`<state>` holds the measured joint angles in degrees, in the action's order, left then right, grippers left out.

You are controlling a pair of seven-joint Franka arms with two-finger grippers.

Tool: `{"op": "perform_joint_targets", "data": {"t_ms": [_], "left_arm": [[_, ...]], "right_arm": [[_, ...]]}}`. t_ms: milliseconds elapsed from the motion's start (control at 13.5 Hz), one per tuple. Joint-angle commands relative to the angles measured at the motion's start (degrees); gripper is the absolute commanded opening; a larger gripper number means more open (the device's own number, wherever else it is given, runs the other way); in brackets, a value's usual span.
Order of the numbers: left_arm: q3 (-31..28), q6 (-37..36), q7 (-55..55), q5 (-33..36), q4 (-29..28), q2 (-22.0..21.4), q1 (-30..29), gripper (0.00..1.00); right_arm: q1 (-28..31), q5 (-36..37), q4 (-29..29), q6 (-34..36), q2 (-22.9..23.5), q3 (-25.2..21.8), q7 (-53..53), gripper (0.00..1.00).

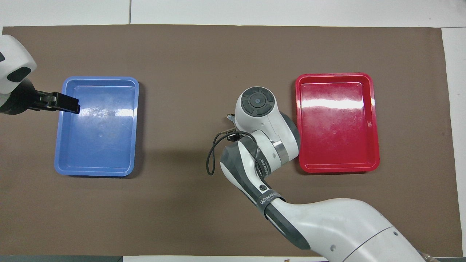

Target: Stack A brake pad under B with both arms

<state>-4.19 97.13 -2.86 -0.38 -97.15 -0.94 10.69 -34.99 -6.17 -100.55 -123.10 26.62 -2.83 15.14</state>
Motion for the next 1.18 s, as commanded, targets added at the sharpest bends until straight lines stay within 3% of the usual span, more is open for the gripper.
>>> {"op": "perform_joint_targets", "data": {"t_ms": [0, 148, 369, 443, 517, 591, 665, 887, 1108], "left_arm": [[-0.1, 1.2, -1.2, -0.9, -2.3, -1.7, -0.5, 0.99], [-0.1, 1.2, -1.2, -0.9, -2.3, -1.7, -0.5, 0.99], [-0.1, 1.2, -1.1, -0.9, -2.3, -1.7, -0.5, 0.99], [-0.1, 1.2, -1.1, -0.9, -2.3, -1.7, -0.5, 0.99], [-0.1, 1.2, -1.1, -0.9, -2.3, -1.7, -0.5, 0.99], [-0.1, 1.2, -1.1, -0.9, -2.3, -1.7, -0.5, 0.99], [-0.1, 1.2, -1.0, -0.9, -2.3, -1.7, -0.5, 0.99], [-0.1, 1.2, -0.7, -0.9, -2.2, -1.6, -0.5, 0.99], [-0.1, 1.2, -0.5, -0.9, -1.9, -1.3, -0.5, 0.99]], "right_arm": [[-0.1, -0.9, -4.0, -2.7, -2.4, -0.1, -1.4, 0.01], [-0.1, -0.9, -4.0, -2.7, -2.6, -0.1, -1.3, 0.01], [-0.1, -0.9, -4.1, -2.5, -2.6, -0.1, -1.1, 0.12], [0.0, -1.1, -4.1, -2.4, -2.6, -0.1, -1.1, 0.26], [0.0, -1.3, -4.0, -2.5, -2.6, -0.2, -1.0, 0.52], [0.0, -1.3, -4.0, -2.6, -2.6, -0.1, -0.9, 0.87], [-0.1, -1.4, -3.7, -2.7, -2.6, -0.1, -0.8, 1.0], [0.0, -1.4, -1.5, -1.5, -2.9, -0.2, -0.8, 1.0], [2.2, -0.7, -1.0, 1.2, -7.9, -1.0, -0.6, 1.0]]}}
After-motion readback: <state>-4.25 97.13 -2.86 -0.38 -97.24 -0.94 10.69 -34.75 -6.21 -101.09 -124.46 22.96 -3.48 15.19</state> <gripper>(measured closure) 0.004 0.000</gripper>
